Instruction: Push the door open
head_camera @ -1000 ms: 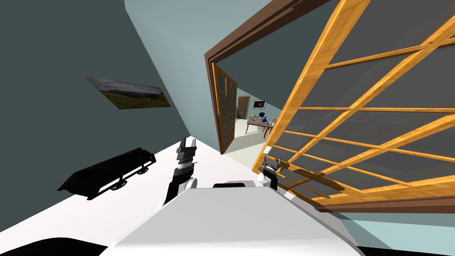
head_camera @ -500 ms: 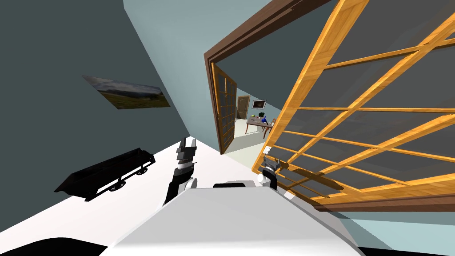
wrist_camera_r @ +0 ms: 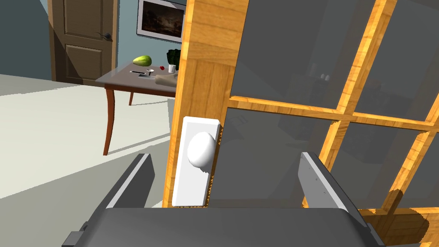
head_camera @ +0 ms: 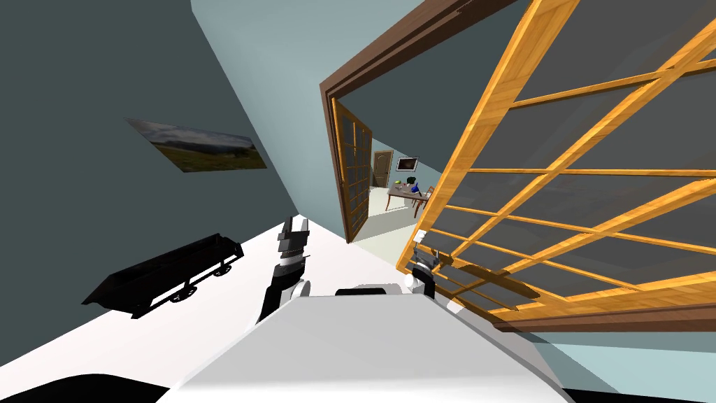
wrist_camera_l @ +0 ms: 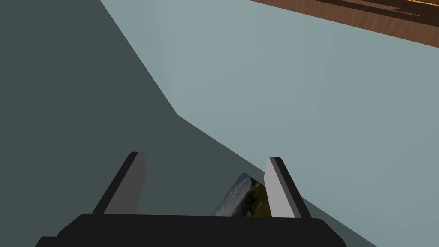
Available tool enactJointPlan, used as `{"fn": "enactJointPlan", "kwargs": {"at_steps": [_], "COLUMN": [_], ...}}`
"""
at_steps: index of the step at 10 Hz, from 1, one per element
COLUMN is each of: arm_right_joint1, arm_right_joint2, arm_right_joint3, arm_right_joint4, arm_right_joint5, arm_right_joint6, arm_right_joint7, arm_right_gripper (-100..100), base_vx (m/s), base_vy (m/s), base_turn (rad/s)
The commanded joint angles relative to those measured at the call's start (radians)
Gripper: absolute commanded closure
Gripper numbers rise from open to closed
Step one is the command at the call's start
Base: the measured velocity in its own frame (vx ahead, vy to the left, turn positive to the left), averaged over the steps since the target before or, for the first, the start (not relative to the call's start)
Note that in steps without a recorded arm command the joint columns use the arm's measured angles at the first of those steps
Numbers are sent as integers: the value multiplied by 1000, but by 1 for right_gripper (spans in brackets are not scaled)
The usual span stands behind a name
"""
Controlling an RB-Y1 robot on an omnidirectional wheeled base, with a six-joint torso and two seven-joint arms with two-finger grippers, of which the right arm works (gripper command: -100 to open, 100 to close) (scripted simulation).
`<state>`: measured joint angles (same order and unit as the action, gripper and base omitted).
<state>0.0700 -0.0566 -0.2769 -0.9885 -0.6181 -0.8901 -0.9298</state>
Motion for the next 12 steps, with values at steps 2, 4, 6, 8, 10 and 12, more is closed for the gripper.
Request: {"fn": "enactJointPlan", "kwargs": {"at_steps": [2,4,6,8,10,12], "arm_right_joint1": [0,0,7,7,7,7], "arm_right_joint2": [0,0,3,3,3,3], "arm_right_joint3": [0,0,27,27,27,27], "arm_right_joint4": [0,0,16,16,16,16], "arm_right_joint5": [0,0,-1,-1,-1,-1], "arm_right_joint6": [0,0,3,3,3,3], "arm_right_joint7": [0,0,-39,-39,-39,-39], "arm_right_gripper": [-100,-100,-100,-100,-100,-100], "base_vx": [-7,8,6,0,-4,0], "base_vy": [8,-9,-7,0,5,0], "base_turn": [23,-27,-21,0,14,0]}}
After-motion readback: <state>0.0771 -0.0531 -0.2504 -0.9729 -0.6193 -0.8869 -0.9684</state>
